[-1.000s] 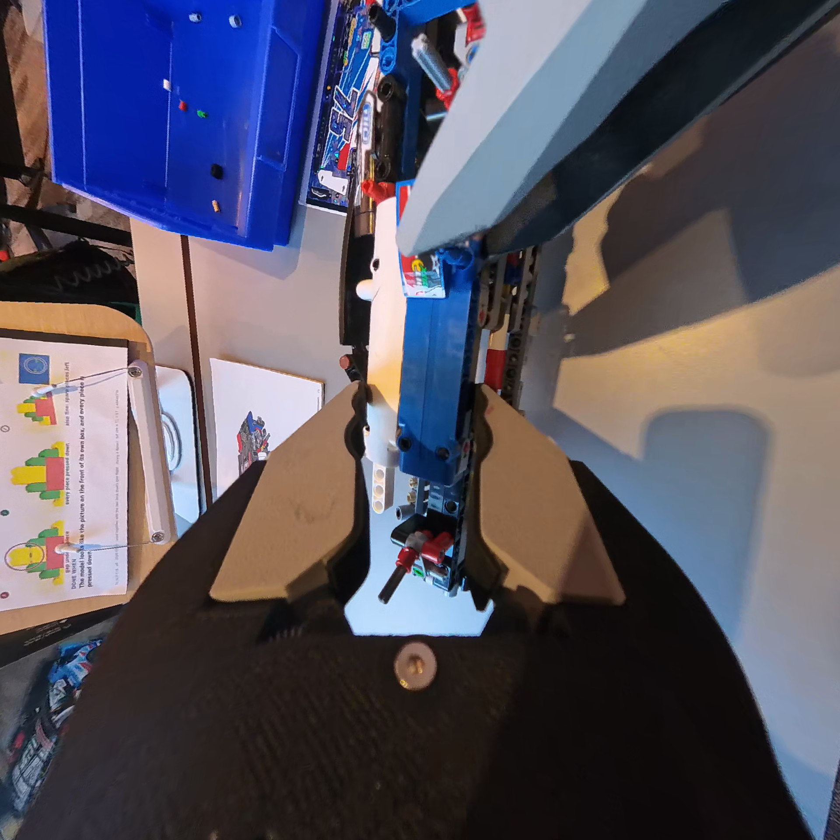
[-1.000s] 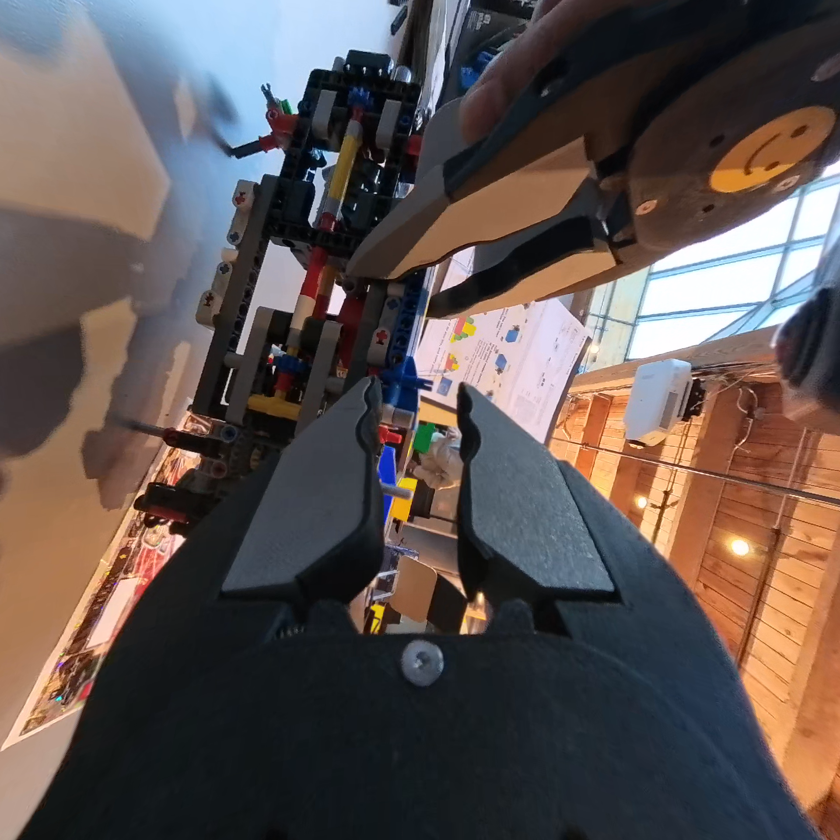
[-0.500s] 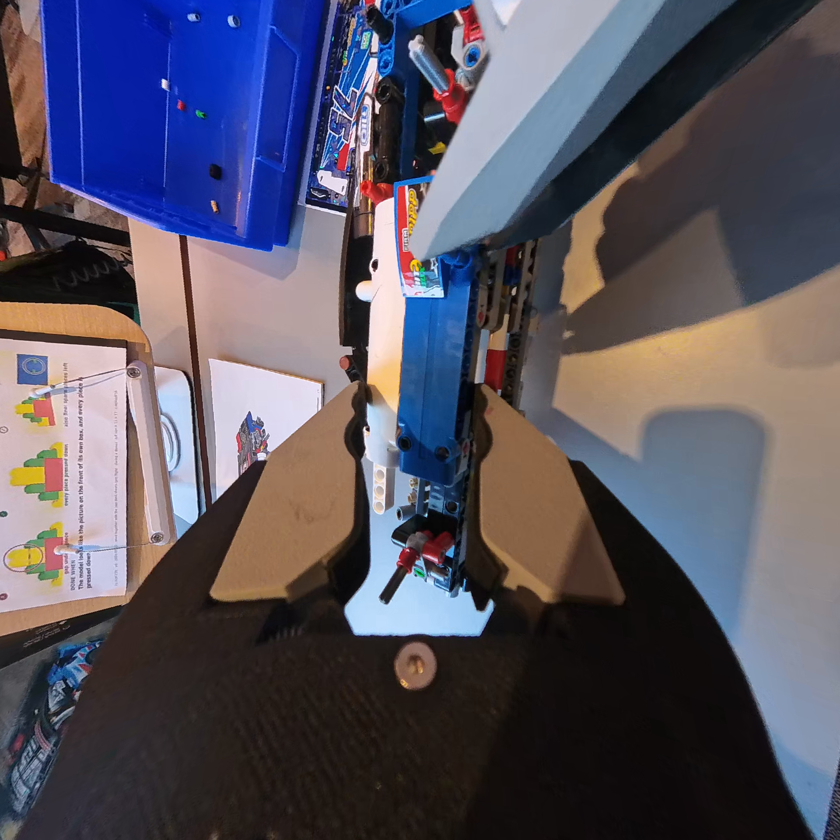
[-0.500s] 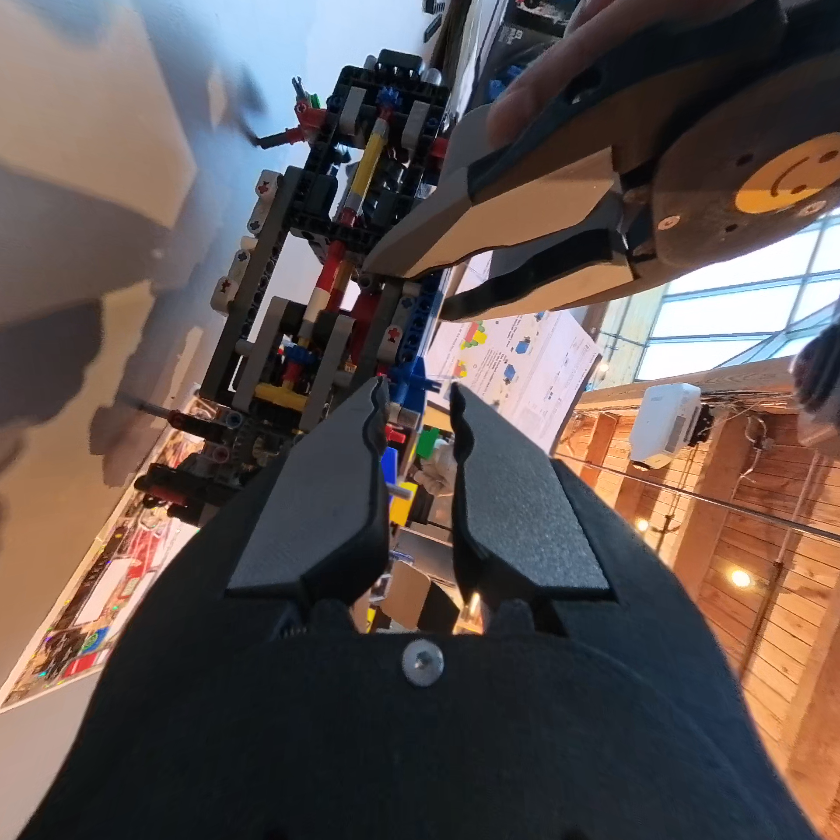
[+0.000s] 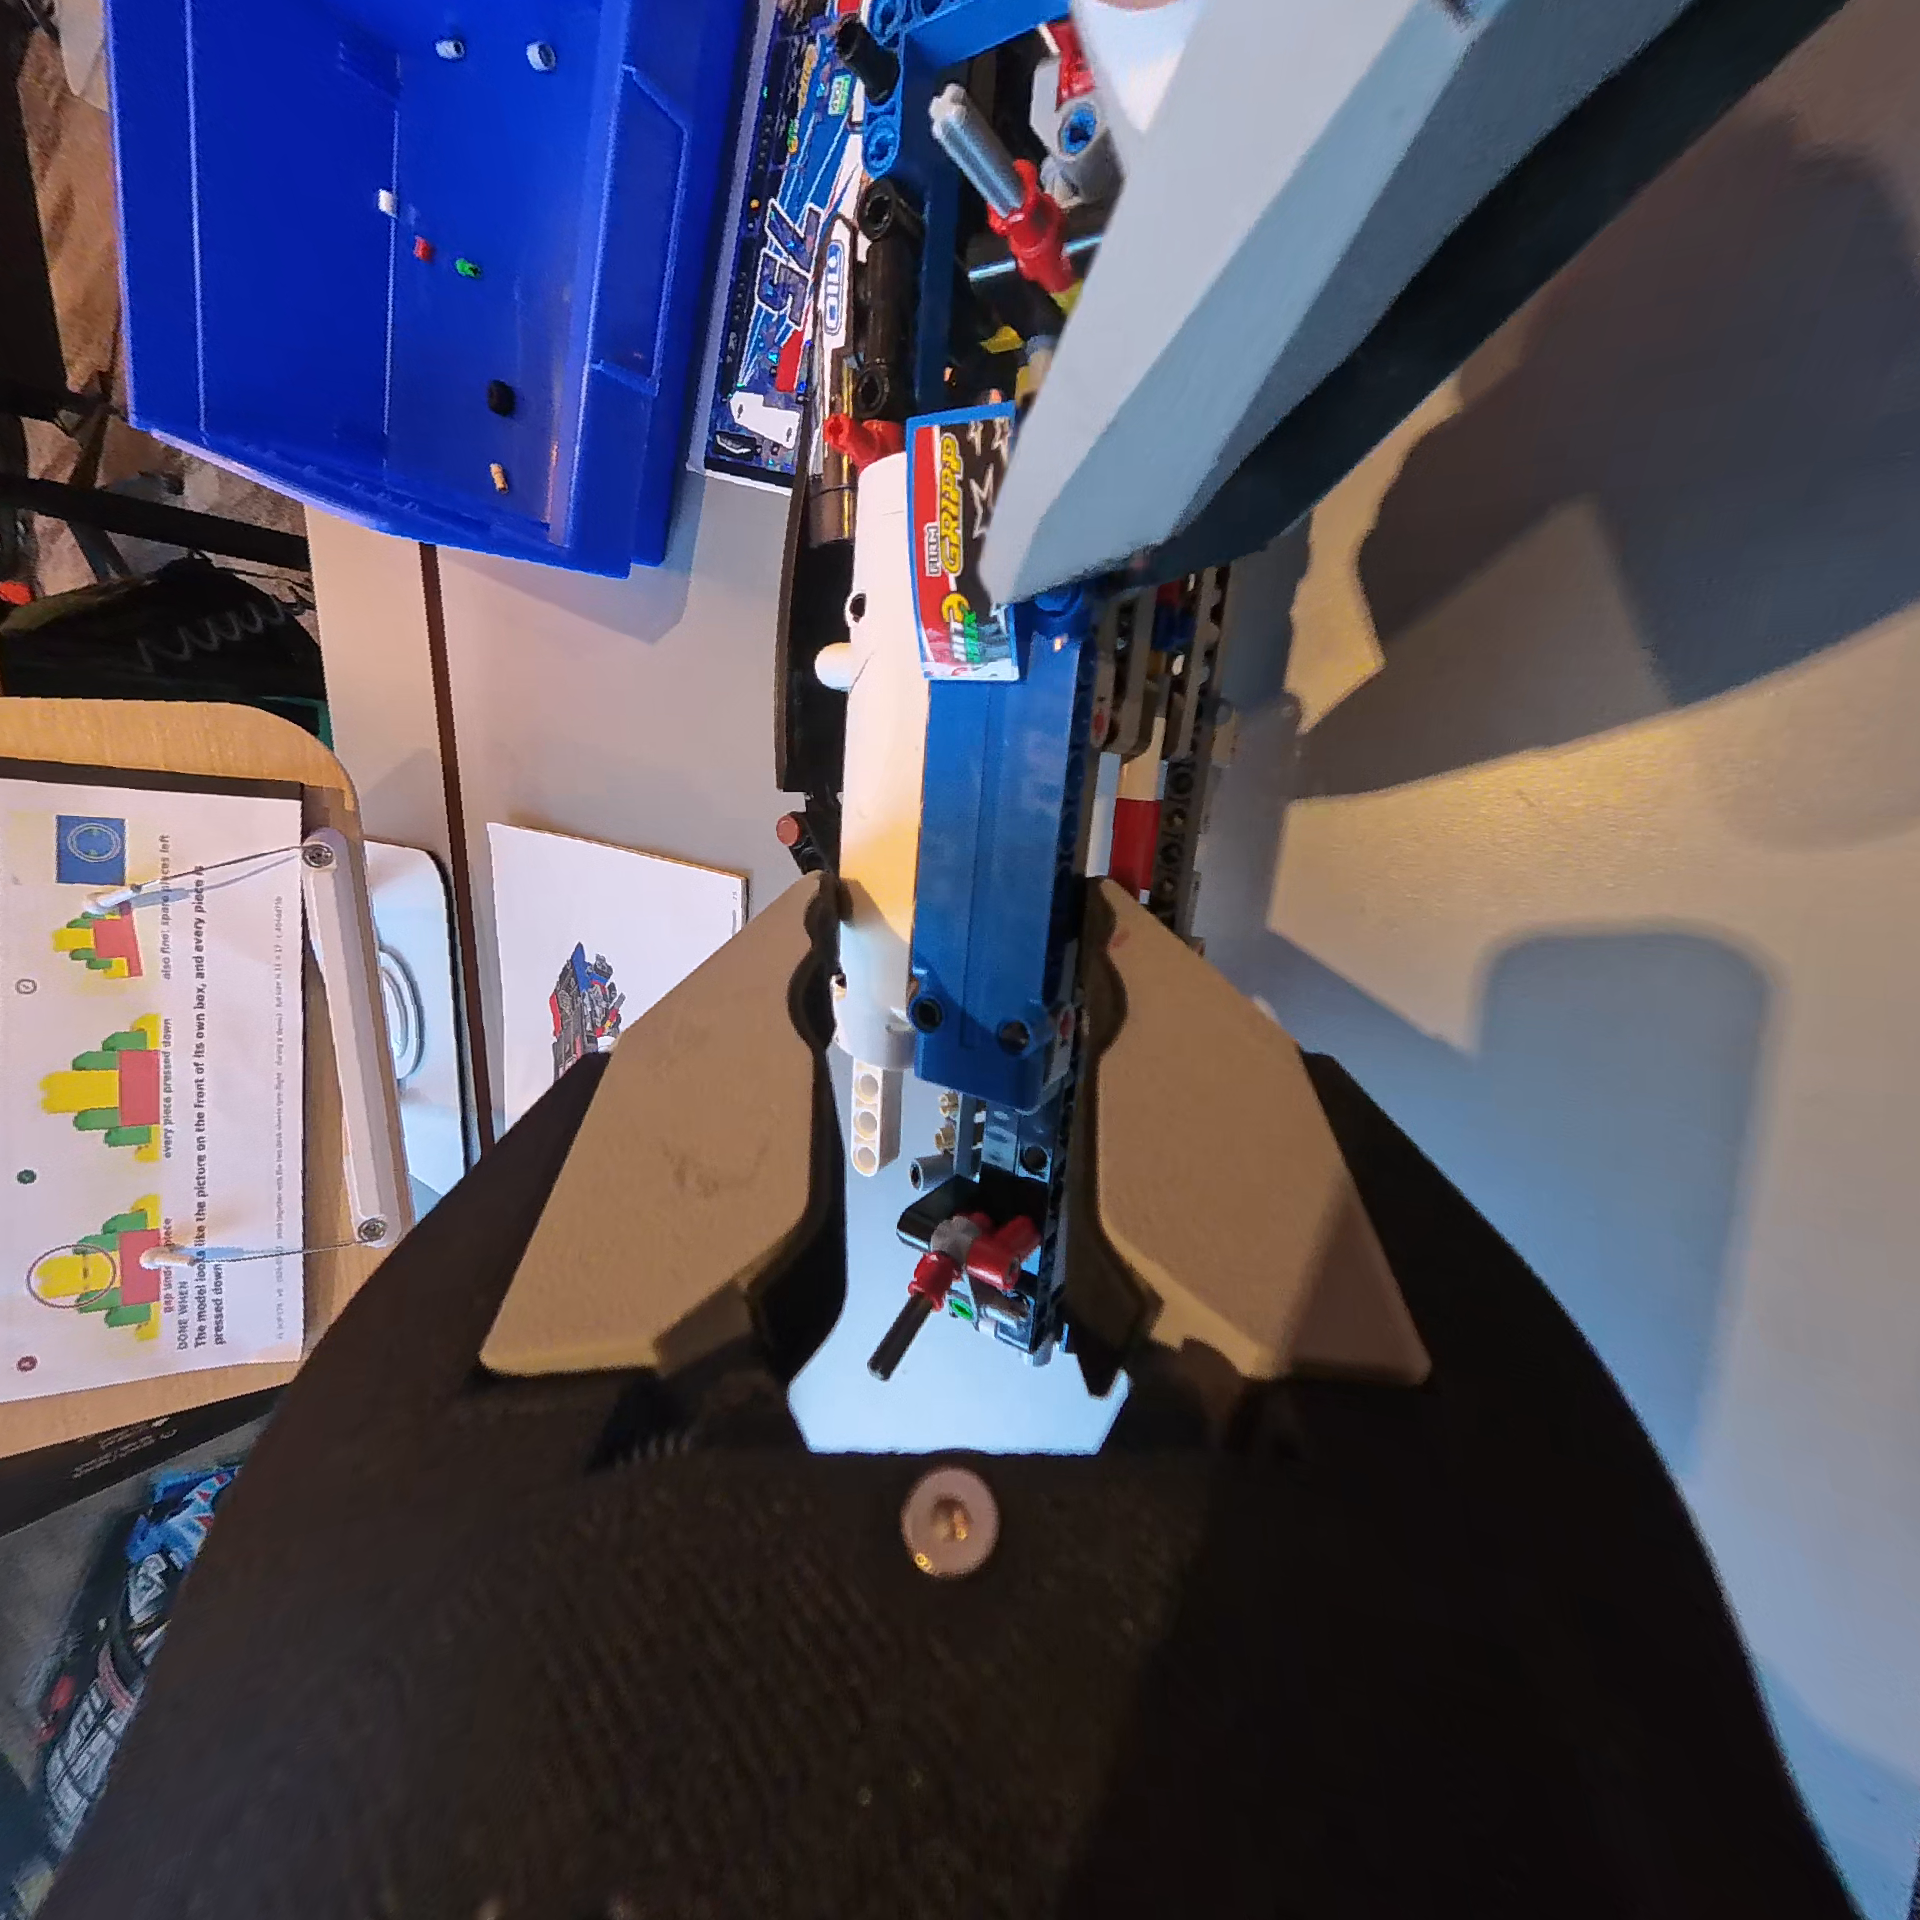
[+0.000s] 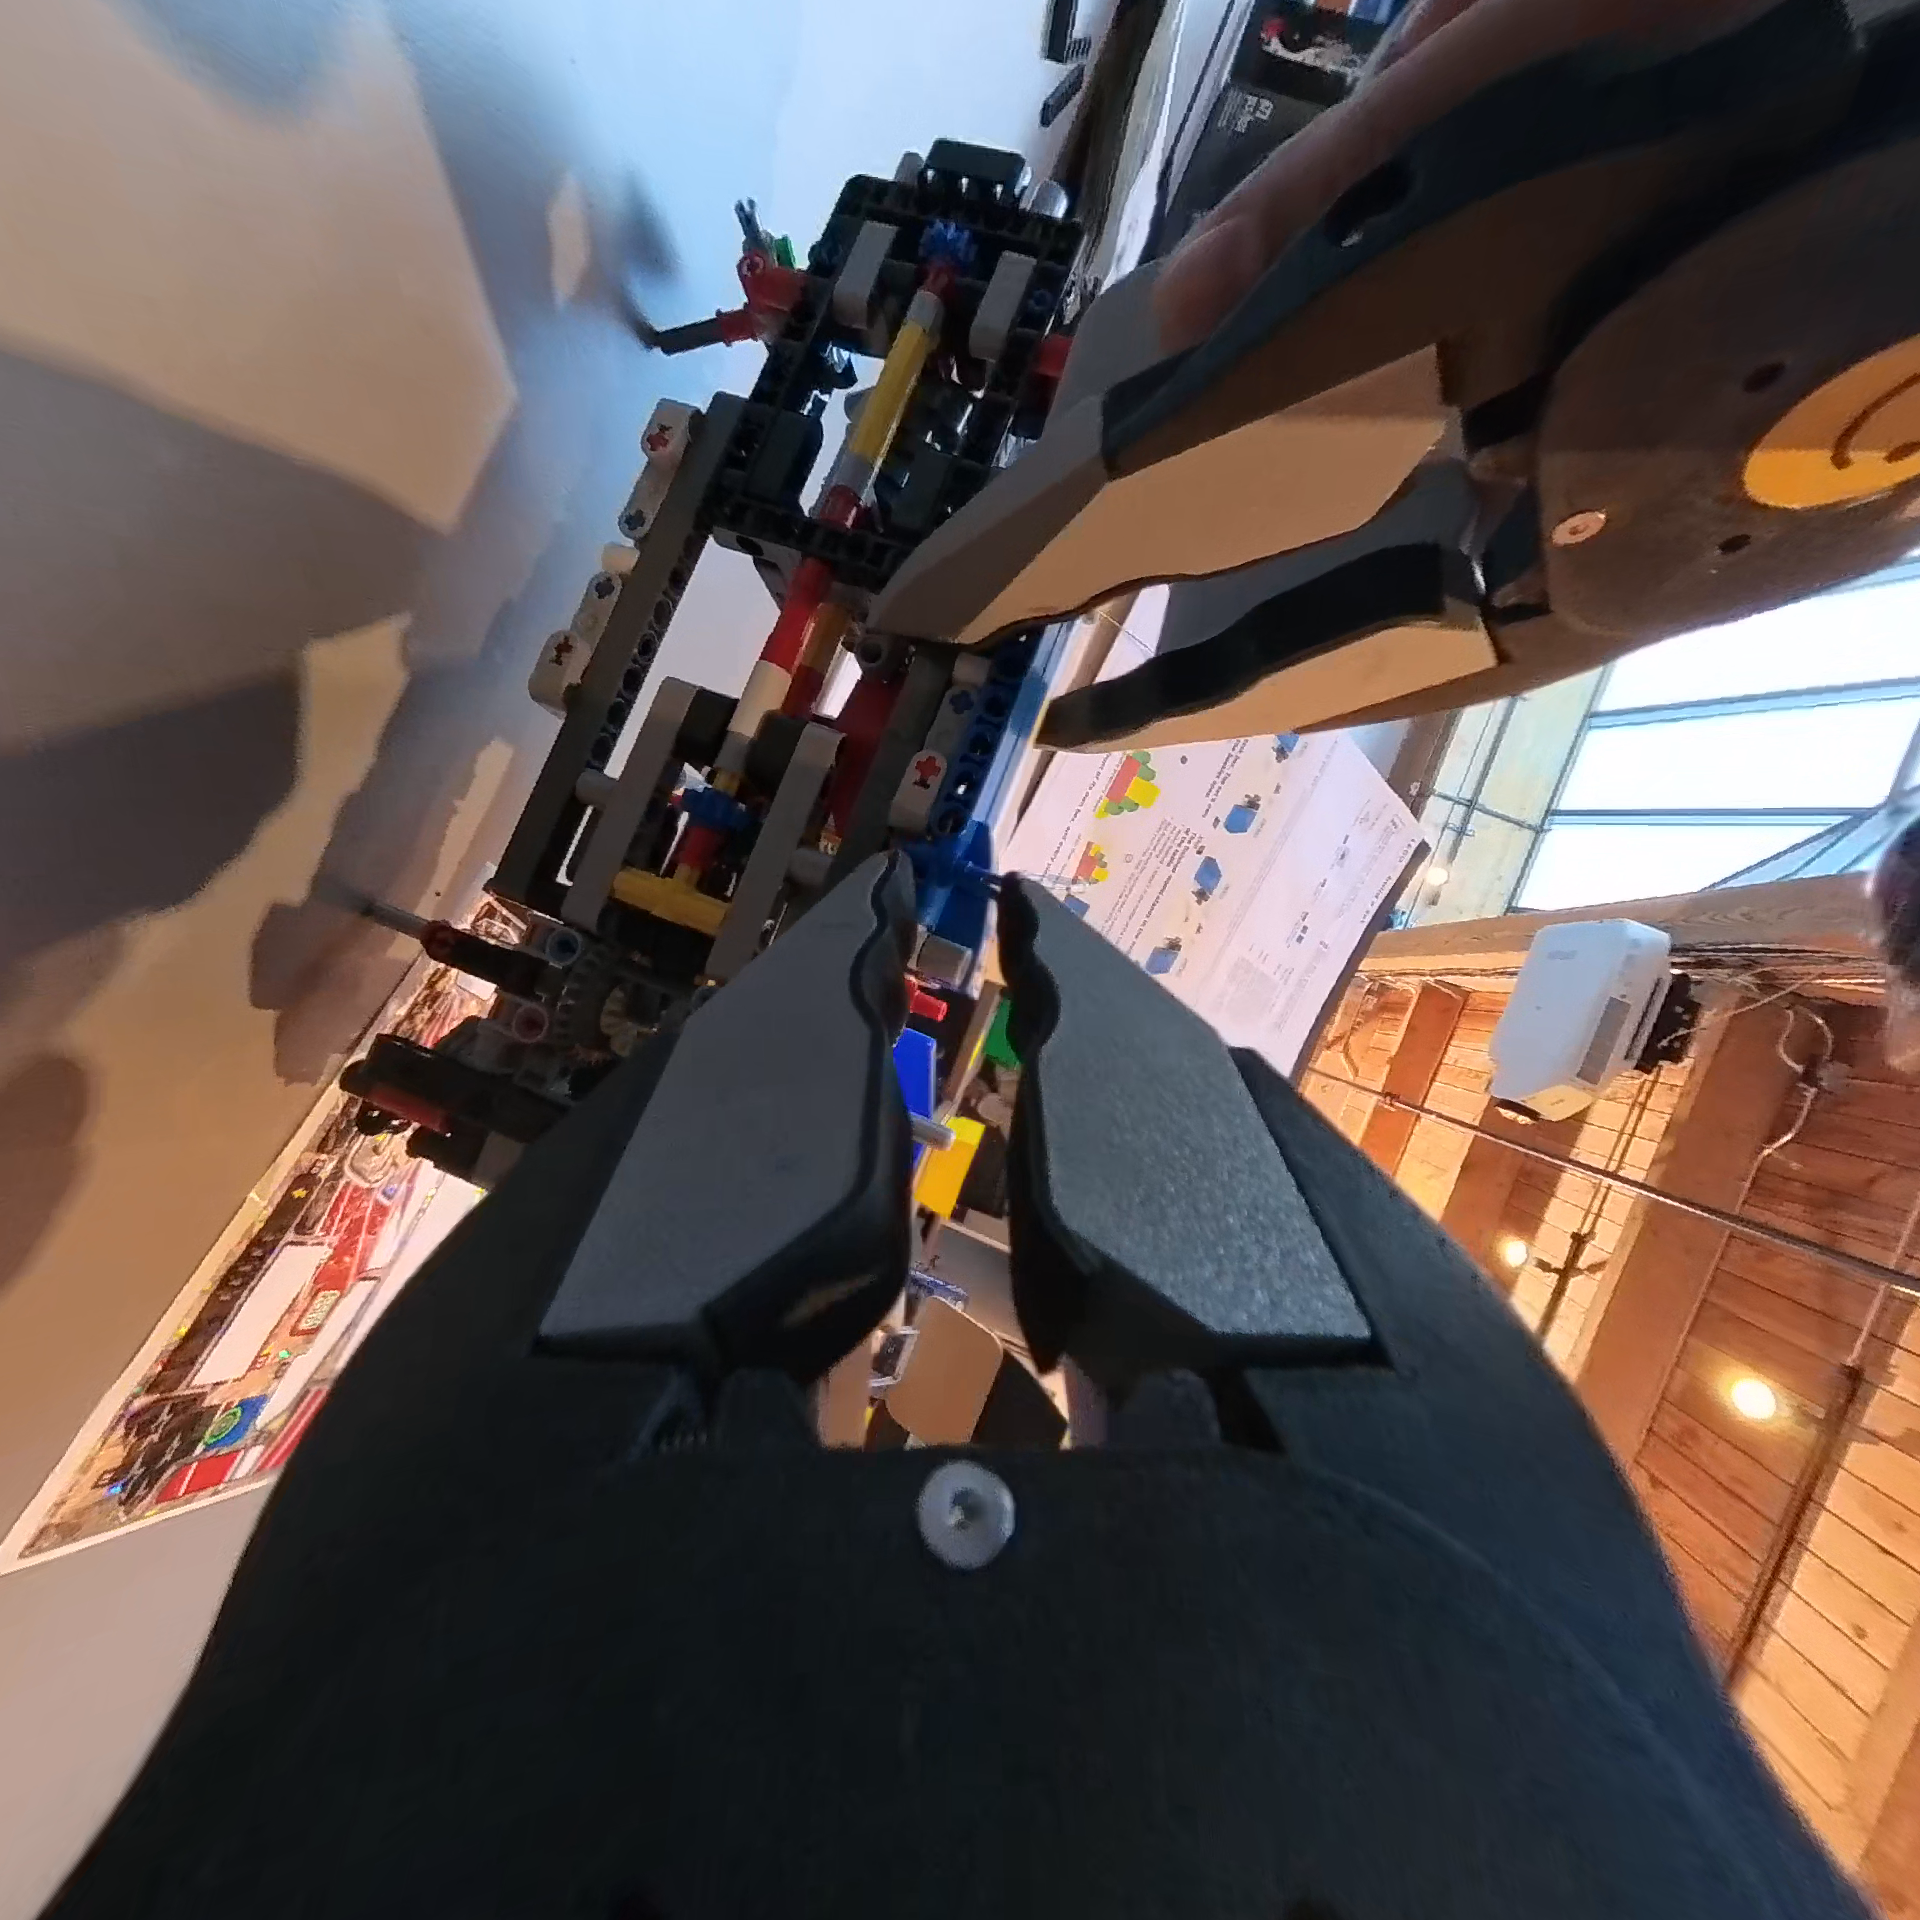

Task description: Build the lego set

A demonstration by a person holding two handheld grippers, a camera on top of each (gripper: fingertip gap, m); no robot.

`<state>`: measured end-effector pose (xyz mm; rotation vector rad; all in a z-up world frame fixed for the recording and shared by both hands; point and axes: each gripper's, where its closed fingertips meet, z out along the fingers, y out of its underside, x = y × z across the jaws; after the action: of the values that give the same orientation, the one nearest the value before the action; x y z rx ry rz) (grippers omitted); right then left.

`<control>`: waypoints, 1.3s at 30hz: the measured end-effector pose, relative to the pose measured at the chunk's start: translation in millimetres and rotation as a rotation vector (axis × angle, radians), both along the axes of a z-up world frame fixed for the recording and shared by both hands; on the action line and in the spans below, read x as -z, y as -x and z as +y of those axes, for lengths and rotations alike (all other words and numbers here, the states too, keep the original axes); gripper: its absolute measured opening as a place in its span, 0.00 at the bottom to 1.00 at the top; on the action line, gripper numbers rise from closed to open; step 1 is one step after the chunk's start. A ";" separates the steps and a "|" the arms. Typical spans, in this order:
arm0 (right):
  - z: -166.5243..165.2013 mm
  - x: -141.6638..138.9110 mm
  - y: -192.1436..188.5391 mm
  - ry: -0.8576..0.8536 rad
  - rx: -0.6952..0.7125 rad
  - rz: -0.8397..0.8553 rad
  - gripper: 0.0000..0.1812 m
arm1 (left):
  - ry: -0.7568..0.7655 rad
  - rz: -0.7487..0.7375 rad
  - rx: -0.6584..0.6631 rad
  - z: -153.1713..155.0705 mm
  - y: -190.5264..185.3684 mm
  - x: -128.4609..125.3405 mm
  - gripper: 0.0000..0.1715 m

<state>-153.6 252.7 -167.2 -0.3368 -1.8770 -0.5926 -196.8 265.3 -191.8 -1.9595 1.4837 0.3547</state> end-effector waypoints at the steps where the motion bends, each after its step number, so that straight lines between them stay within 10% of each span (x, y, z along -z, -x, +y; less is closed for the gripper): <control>1: 0.4 0.1 0.3 -0.002 0.002 -0.006 0.08 | -0.001 0.003 -0.001 0.3 0.4 0.0 0.25; 25: -1.3 -45.7 -63.4 0.342 0.130 0.479 0.13 | -0.065 -0.024 -0.012 -2.4 1.2 -0.4 0.25; 39: 16.2 -8.1 -118.3 0.685 0.302 0.708 0.12 | -0.284 0.089 -0.021 -24.3 -4.1 1.1 0.25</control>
<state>-35.3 268.9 -159.1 -1.1318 -1.2815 0.0259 -192.7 241.0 -192.9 -1.7531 1.3833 0.6327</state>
